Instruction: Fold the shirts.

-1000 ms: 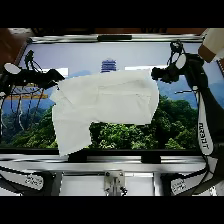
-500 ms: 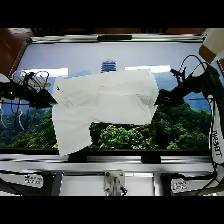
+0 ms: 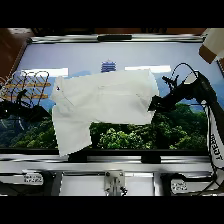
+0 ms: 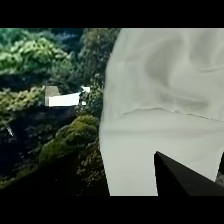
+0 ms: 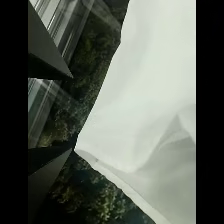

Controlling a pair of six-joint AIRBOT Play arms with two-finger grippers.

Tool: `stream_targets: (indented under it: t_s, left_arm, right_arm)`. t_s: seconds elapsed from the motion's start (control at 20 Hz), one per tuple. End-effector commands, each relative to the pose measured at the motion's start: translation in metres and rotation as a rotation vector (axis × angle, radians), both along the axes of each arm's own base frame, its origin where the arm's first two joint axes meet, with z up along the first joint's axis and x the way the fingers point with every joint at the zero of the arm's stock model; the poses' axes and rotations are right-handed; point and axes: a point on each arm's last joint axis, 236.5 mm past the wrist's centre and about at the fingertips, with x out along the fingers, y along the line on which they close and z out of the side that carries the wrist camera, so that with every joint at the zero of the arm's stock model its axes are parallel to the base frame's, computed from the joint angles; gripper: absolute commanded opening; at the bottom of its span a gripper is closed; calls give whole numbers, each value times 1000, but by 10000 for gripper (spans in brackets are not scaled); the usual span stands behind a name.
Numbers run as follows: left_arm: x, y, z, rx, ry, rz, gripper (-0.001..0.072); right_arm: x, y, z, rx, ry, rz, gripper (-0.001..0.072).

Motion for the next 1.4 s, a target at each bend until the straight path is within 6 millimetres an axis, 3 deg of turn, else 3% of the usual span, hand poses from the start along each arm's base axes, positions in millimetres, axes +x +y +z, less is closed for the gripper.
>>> stream_targets:
  t_s: [0.0, 0.1, 0.25, 0.55, 0.6, 0.75, 0.8, 0.95, 1.3, 1.35]
  left_arm:
    - [0, 3, -15, 10, -2, -3, 570]
    - [1, -8, -22, -2, 12, -24, 555]
    - [14, -21, -21, -29, -19, -9, 436]
    - [17, -33, -21, -48, -16, -15, 434]
    - [17, -36, -21, -48, -15, -23, 389]
    - [16, -39, -21, -51, -13, -33, 82]
    - [14, -40, -20, -58, -8, -41, 36]
    - [8, -42, -16, -74, 5, -51, 35]
    - [10, -42, -3, -62, -25, -55, 35]
    - [10, -42, -3, -62, -23, -52, 35]
  right_arm:
    - [6, 0, -2, -5, -29, -6, 507]
    - [7, 0, -2, -5, -33, -8, 506]
    - [7, 0, -2, -6, -31, -12, 507]
    - [9, -19, -12, -99, -25, -38, 507]
    - [12, -20, -12, -102, -37, -47, 507]
    - [17, -21, -13, -106, -55, -57, 507]
    - [14, -22, -16, -109, -45, -56, 508]
    - [0, -21, -35, -109, 1, -67, 575]
    - [5, -8, -63, -115, -54, -101, 569]
    - [4, -7, -65, -115, -44, -107, 530]
